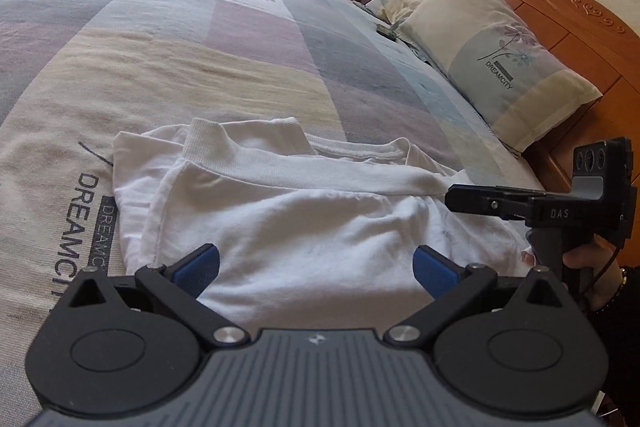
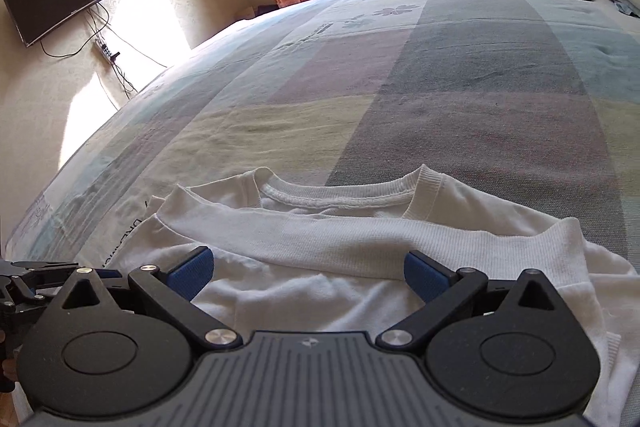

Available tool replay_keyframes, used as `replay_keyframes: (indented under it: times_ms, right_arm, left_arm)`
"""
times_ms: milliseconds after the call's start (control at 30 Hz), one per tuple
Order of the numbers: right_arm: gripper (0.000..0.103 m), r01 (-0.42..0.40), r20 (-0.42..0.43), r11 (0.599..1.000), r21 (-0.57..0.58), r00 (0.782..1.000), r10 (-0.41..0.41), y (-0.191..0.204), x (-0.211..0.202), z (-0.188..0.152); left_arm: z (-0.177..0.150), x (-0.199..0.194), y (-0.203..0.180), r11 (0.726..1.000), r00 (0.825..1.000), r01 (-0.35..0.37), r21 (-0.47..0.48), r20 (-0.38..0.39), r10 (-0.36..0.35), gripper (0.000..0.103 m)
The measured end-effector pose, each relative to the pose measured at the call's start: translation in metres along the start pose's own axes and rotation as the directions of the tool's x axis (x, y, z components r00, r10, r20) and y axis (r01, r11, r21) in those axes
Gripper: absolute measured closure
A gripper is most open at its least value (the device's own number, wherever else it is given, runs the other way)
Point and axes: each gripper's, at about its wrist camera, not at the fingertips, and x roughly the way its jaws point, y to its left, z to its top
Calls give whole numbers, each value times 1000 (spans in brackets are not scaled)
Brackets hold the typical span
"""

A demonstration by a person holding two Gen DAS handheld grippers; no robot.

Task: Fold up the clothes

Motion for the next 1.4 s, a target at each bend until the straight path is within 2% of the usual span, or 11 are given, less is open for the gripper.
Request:
replay_keyframes:
  times_ms: [133, 267, 400, 567, 700, 800, 867, 1067, 1167, 1233, 1400]
  right_arm:
    - [0, -1, 23, 999, -32, 1000, 2, 3, -39, -25]
    - [0, 116, -7, 992, 43, 993, -116, -27, -69, -62]
    - [0, 146, 20, 986, 84, 989, -149, -34, -109, -78]
    - [0, 169, 6, 985, -43, 986, -169, 5, -127, -86]
    - [0, 91, -60, 987, -131, 993, -100, 34, -114, -97]
    - [0, 55, -99, 988, -144, 993, -70, 46, -98, -107]
    - [0, 83, -114, 991, -105, 989, -95, 43, -96, -114]
    - [0, 197, -101, 980, 40, 976, -192, 17, -124, -125]
    - [0, 242, -65, 970, -19, 968, -243, 28, -129, -116]
    - [0, 281, -56, 952, -121, 956, -290, 45, -121, -110]
    - [0, 406, -33, 798, -444, 883, -468, 83, -99, -119]
  left_arm:
    - [0, 19, 19, 997, 997, -66, -37, -30, 65, 1]
    - [-1, 8, 18, 997, 998, -67, -44, -14, 66, 1]
    - [-10, -15, -18, 981, 992, -111, 159, -34, 118, 1]
    - [-46, -27, -62, 884, 971, -134, 447, -118, 207, 1]
    - [-65, -35, -57, 929, 977, -44, 368, -179, 117, 1]
    - [-76, -34, -30, 962, 959, -135, 235, -212, 186, 1]
    - [-80, -46, -20, 976, 966, -131, 175, -197, 165, 1]
    - [-68, -63, -42, 942, 968, -160, 294, -140, 208, 1]
    - [-64, -48, -66, 868, 960, -181, 462, -110, 259, 1]
    - [-70, -37, -82, 778, 945, -202, 595, -90, 315, 1]
    - [-107, -22, -103, 417, 881, -249, 874, 26, 473, 1]
